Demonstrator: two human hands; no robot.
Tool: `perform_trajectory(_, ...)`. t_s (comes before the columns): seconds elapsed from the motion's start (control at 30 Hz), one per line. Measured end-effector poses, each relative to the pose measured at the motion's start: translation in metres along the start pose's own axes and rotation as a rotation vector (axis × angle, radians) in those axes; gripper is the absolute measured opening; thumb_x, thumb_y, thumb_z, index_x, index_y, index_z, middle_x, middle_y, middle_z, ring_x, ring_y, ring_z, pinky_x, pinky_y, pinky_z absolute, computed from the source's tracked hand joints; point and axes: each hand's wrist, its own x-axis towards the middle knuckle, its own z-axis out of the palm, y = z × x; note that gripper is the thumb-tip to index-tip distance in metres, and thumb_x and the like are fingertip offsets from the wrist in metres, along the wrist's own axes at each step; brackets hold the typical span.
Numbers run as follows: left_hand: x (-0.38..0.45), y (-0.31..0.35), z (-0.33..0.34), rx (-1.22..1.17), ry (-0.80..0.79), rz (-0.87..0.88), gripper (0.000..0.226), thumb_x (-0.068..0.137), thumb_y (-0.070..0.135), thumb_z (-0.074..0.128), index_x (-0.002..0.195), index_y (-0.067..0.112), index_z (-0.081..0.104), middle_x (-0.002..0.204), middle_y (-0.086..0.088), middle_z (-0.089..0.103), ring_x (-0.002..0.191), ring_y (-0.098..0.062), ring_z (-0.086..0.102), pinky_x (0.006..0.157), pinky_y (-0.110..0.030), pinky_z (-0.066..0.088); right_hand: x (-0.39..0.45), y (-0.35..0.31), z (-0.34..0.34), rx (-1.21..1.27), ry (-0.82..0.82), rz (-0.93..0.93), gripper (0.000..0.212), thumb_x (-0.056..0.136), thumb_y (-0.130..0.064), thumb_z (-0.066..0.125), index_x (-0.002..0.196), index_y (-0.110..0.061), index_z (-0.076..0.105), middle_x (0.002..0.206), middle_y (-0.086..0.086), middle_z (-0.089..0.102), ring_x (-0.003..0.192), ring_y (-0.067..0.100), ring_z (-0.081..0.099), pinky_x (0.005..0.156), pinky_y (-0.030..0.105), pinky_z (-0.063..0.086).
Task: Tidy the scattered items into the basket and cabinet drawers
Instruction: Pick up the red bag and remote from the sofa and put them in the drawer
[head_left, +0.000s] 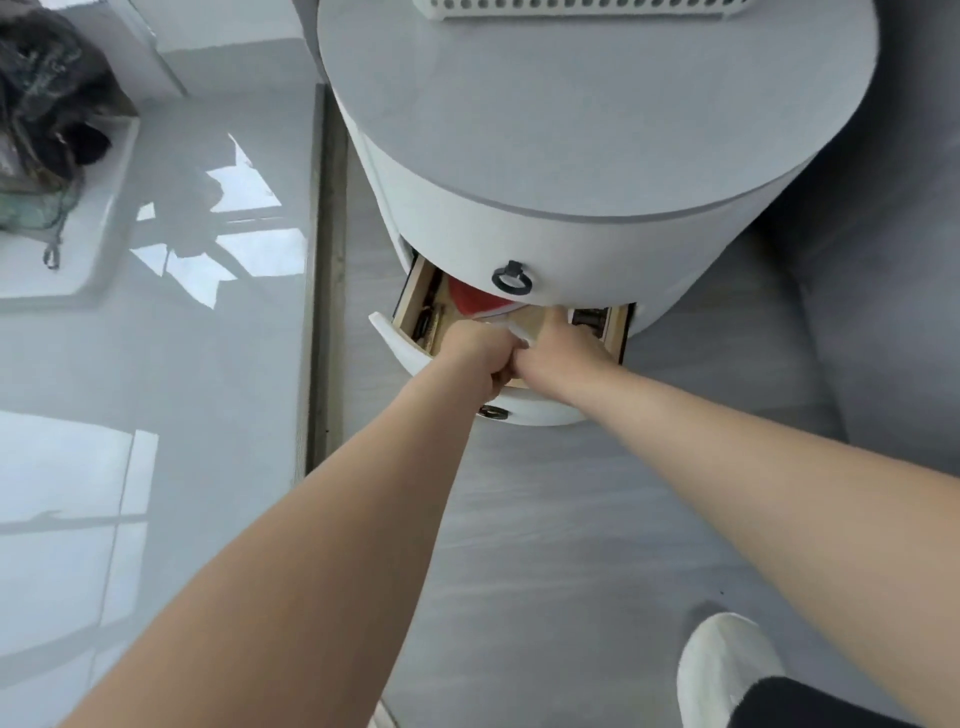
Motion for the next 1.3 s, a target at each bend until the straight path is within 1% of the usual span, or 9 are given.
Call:
perform_trajectory(0.13,0.004,0.014,-0.003,0.157,0.048,0.124,0.014,0.092,0.005,0.048,0.079,0.003,0.05,0.058,-0.009,0.042,0.046,-0.016,0.035,0.044,-0.021,0.029,0.013,-0.009,0.006,0.073,-0.158,-0.17,0.067,0.075,-0.035,0.045,0.141,-0.037,0.035,0.132,0.009,0.055,0.111,0.03,0.054,0.094,0.04,0.047)
perform_trajectory(0.27,0.001,0.007,-0.005,0.234,-0.02,0.127,0.011,0.09,0.001,0.047,0.081,0.001,0.052,0.06,-0.01,0.046,0.045,-0.018,0.037,0.035,-0.015,0.028,0.004,-0.002,-0.005,0.09,-0.276,-0.221,0.038,0.082,-0.012,0.057,0.117,-0.027,0.056,0.101,0.005,0.066,0.085,0.022,0.059,0.072,0.033,0.052)
perform_trajectory(0.37,0.004,0.001,-0.006,0.157,-0.011,0.165,0.01,0.092,0.003,0.047,0.094,-0.001,0.057,0.062,-0.01,0.048,0.047,-0.019,0.042,0.033,-0.015,0.031,0.008,-0.005,0.003,0.016,-0.221,-0.224,0.041,0.081,-0.023,0.064,0.121,-0.026,0.058,0.111,0.003,0.067,0.101,0.023,0.062,0.091,0.041,0.054)
perform_trajectory(0.5,0.013,0.0,-0.008,0.097,0.082,0.184,0.015,0.091,0.005,0.046,0.078,0.002,0.052,0.06,-0.009,0.048,0.05,-0.02,0.042,0.04,-0.019,0.034,0.021,-0.013,0.019,-0.017,-0.068,-0.163,0.043,0.089,-0.026,0.052,0.13,-0.039,0.052,0.122,0.005,0.059,0.107,0.027,0.058,0.079,0.031,0.051)
perform_trajectory(0.6,0.018,0.001,-0.01,0.211,0.209,0.346,0.01,0.087,0.007,0.048,0.08,0.006,0.056,0.069,-0.005,0.051,0.07,-0.025,0.051,0.063,-0.032,0.048,0.029,-0.006,0.027,-0.096,-0.07,-0.094,0.045,0.095,-0.019,0.042,0.135,-0.036,0.049,0.125,0.007,0.05,0.11,0.028,0.05,0.065,0.025,0.04)
perform_trajectory(0.7,0.021,-0.004,-0.018,0.493,0.362,0.596,0.028,0.085,0.009,0.049,0.112,0.007,0.053,0.096,-0.004,0.057,0.09,-0.025,0.051,0.076,-0.033,0.039,0.027,-0.003,0.029,-0.221,-0.075,-0.072,0.051,0.096,-0.014,0.042,0.145,-0.028,0.037,0.137,0.019,0.034,0.119,0.034,0.042,0.09,0.032,0.042)
perform_trajectory(0.87,0.039,-0.035,-0.036,0.752,0.601,0.853,0.027,0.079,-0.007,0.044,0.102,0.004,0.052,0.097,-0.015,0.052,0.076,-0.032,0.047,0.067,-0.035,0.03,0.037,-0.008,0.033,-0.314,-0.126,-0.068,0.059,0.091,-0.012,0.044,0.148,-0.015,0.028,0.135,0.026,0.031,0.117,0.038,0.042,0.097,0.036,0.046)
perform_trajectory(1.03,0.045,-0.043,-0.037,0.738,0.625,0.917,0.037,0.076,-0.012,0.045,0.108,0.004,0.055,0.1,-0.014,0.052,0.074,-0.03,0.044,0.068,-0.035,0.031,0.053,-0.009,0.038,-0.518,-0.162,-0.165,0.049,0.094,-0.014,0.053,0.141,-0.009,0.038,0.13,0.017,0.05,0.109,0.034,0.054,0.072,0.029,0.044)
perform_trajectory(1.3,0.047,-0.048,-0.04,0.714,0.639,0.982,0.046,0.074,-0.013,0.046,0.115,0.005,0.059,0.101,-0.015,0.055,0.075,-0.036,0.051,0.069,-0.037,0.038,0.063,0.012,0.034,-0.559,-0.028,-0.17,0.041,0.089,-0.008,0.048,0.13,-0.004,0.051,0.133,0.016,0.05,0.115,0.033,0.052,0.077,0.029,0.044)
